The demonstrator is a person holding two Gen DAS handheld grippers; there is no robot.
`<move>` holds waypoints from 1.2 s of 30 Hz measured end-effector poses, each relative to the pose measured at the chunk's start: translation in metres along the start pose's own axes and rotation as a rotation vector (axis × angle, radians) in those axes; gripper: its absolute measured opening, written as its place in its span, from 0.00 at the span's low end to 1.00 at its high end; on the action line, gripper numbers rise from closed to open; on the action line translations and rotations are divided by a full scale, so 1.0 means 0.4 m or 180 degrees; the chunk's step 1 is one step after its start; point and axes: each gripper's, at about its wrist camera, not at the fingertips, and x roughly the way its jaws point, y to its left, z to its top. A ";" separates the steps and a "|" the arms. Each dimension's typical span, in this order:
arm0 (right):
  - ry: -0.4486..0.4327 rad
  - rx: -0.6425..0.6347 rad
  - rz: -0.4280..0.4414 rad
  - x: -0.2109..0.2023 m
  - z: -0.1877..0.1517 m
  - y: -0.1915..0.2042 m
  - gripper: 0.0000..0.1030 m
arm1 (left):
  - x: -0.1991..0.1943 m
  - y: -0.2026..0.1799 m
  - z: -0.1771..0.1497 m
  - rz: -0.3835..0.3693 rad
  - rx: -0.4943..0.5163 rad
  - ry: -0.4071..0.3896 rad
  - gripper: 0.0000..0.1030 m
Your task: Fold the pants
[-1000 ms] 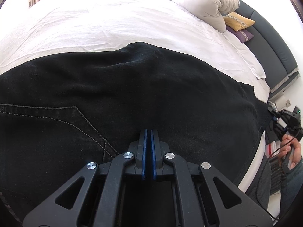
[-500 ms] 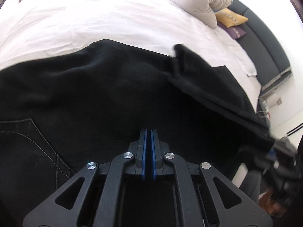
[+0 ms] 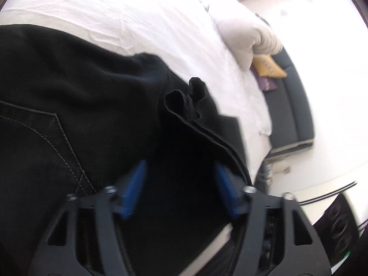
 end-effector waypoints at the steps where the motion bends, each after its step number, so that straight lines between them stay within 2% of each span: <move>1: 0.0019 -0.0062 0.0011 0.004 -0.007 0.019 0.11 | -0.009 0.002 0.003 -0.0054 -0.0047 -0.0010 0.73; 3: 0.0073 -0.0139 0.0016 0.020 -0.015 0.049 0.11 | -0.014 0.016 0.002 -0.0184 -0.0153 -0.0008 0.75; 7: 0.0124 -0.0209 -0.0034 0.030 -0.030 0.068 0.11 | -0.037 0.037 0.006 -0.0264 -0.0320 -0.0083 0.75; 14: 0.0100 -0.0205 -0.0010 0.029 -0.035 0.076 0.11 | -0.032 0.042 0.029 0.0037 -0.0098 0.0039 0.74; 15: 0.0099 -0.0216 -0.0005 0.032 -0.032 0.073 0.11 | -0.027 0.037 0.031 0.0069 -0.0085 0.0059 0.65; 16: 0.0096 -0.0226 -0.0002 0.032 -0.034 0.077 0.11 | -0.025 0.042 0.012 0.0081 -0.0085 0.0093 0.41; 18: 0.0078 -0.0243 0.0004 0.029 -0.035 0.083 0.11 | -0.008 0.047 0.015 0.0172 -0.0119 0.0177 0.16; 21: 0.0070 -0.0247 0.0026 0.027 -0.037 0.088 0.11 | -0.020 0.051 0.017 0.0177 -0.0083 0.0146 0.09; 26: 0.0033 -0.0247 0.0087 0.025 -0.027 0.100 0.12 | -0.040 0.024 0.040 0.0336 0.0164 0.0079 0.08; 32: 0.0137 -0.0277 0.0148 0.054 -0.041 0.127 0.12 | -0.046 0.061 0.029 0.0530 0.0154 0.0148 0.08; 36: 0.0207 -0.0295 0.0167 0.090 -0.039 0.126 0.12 | -0.051 0.077 0.009 0.0635 0.0268 0.0169 0.08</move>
